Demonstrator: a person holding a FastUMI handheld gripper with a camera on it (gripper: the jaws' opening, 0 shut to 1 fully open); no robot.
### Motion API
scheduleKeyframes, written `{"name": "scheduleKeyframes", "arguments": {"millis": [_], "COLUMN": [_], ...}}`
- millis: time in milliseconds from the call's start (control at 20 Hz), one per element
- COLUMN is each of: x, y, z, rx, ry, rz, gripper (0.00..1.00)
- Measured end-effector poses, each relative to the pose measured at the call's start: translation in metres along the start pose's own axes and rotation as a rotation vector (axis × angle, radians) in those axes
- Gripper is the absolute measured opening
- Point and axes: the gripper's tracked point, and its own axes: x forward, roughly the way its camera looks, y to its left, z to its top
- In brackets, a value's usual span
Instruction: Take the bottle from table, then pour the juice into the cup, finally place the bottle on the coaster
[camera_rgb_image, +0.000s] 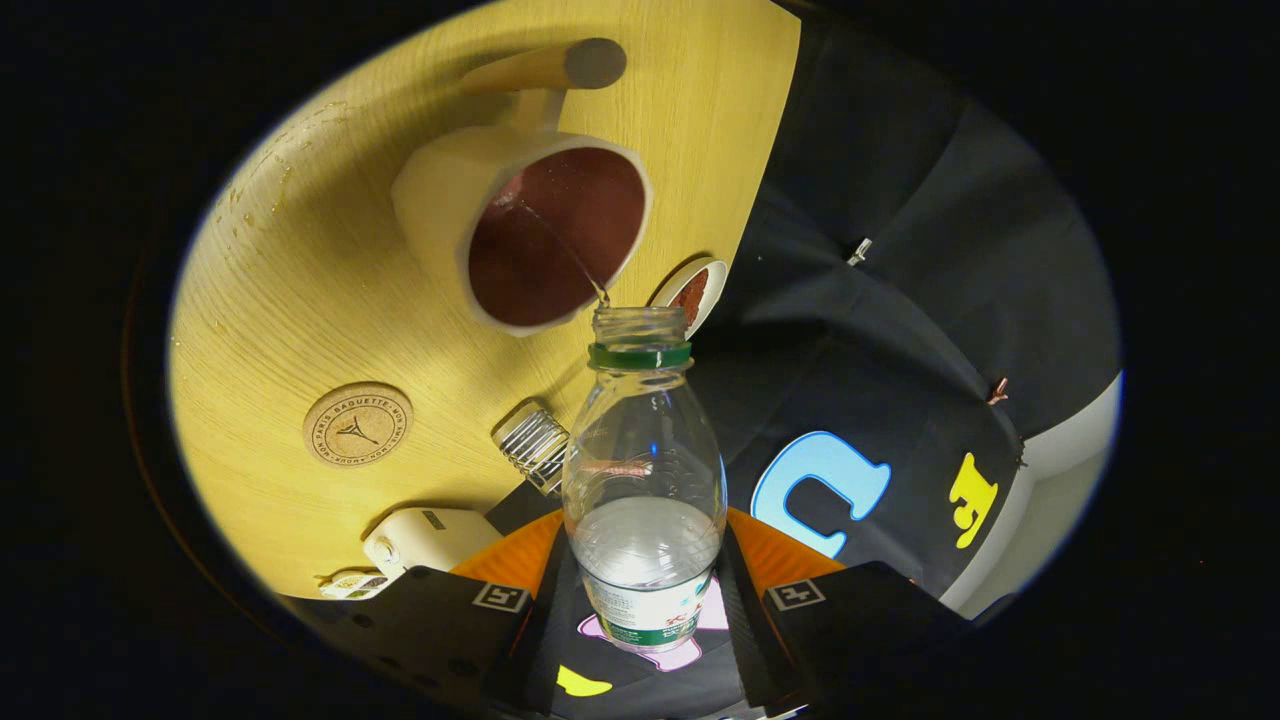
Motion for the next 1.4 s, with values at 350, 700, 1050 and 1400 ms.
{"name": "scheduleKeyframes", "arguments": {"millis": [350, 700, 1050, 1400], "x": [0.003, 0.000, -0.001, -0.014], "y": [-0.001, -0.001, 0.000, -0.011], "z": [0.000, 0.001, -0.001, -0.020], "rx": [-0.028, -0.036, 0.005, 0.175], "ry": [-0.010, -0.012, 0.005, 0.070], "rz": [0.000, 0.002, 0.015, 0.013], "gripper": [0.71, 0.71, 0.71, 0.71]}}
